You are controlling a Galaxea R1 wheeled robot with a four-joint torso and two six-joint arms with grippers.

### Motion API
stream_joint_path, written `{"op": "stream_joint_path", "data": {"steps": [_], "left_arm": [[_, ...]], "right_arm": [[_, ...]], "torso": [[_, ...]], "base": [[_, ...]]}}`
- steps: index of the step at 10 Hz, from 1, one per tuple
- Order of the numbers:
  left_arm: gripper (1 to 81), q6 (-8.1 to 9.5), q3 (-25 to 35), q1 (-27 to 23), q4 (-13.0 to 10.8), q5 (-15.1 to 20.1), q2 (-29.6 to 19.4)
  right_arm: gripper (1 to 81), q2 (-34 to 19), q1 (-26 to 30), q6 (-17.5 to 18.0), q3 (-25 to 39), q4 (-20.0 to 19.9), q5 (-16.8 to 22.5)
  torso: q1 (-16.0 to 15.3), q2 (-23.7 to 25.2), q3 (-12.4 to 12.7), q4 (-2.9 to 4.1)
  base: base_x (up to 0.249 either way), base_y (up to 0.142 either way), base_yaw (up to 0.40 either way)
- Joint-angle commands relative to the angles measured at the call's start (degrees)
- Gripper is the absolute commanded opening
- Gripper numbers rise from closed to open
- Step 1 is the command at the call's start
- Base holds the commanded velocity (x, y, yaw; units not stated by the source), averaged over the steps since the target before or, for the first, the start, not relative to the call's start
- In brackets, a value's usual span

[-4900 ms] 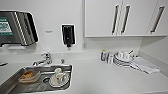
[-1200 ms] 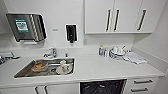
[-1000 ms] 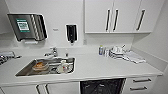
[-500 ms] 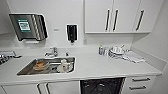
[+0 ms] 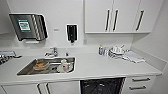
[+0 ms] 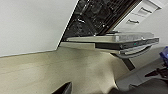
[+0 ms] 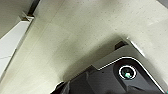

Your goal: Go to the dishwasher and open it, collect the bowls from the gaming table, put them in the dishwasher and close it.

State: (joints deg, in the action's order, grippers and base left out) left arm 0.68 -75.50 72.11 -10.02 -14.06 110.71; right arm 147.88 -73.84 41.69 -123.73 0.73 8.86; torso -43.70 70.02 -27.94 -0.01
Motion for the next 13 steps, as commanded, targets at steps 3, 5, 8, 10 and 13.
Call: {"op": "stream_joint_path", "data": {"steps": [3, 5, 8, 10, 13], "left_arm": [[81.1, -0.16, -15.8, 7.6, -1.2, 1.0, 12.9], [81.1, -0.07, -24.6, 10.4, -0.6, 1.0, 18.9], [81.1, -0.07, -32.2, 12.8, -0.4, 1.0, 25.2], [81.1, 0.02, -39.9, 14.2, -0.2, 1.2, 31.0], [81.1, 0.02, -50.3, 14.6, 2.0, 2.5, 38.9]], "right_arm": [[81.1, 5.6, -1.8, -16.9, -10.1, 2.1, -1.4], [81.1, 10.1, -4.9, -20.9, -17.3, 2.1, -4.6], [81.1, 14.9, -7.0, -21.9, -25.4, 2.2, -4.5], [81.1, 16.9, -9.1, -22.0, -28.4, 1.7, -4.9], [81.1, 21.3, -11.7, -28.4, -34.1, 0.1, -8.9]], "torso": [[0.0, 0.0, 0.0, 0.00], [0.0, 0.0, 0.0, 0.00], [0.0, 0.0, 0.0, 0.00], [0.0, 0.0, 0.0, 0.00], [0.0, 0.0, 0.0, 0.00]], "base": [[0.000, 0.000, 0.000], [0.000, 0.000, 0.000], [0.000, 0.000, 0.000], [0.000, 0.000, 0.000], [0.000, 0.000, 0.000]]}}
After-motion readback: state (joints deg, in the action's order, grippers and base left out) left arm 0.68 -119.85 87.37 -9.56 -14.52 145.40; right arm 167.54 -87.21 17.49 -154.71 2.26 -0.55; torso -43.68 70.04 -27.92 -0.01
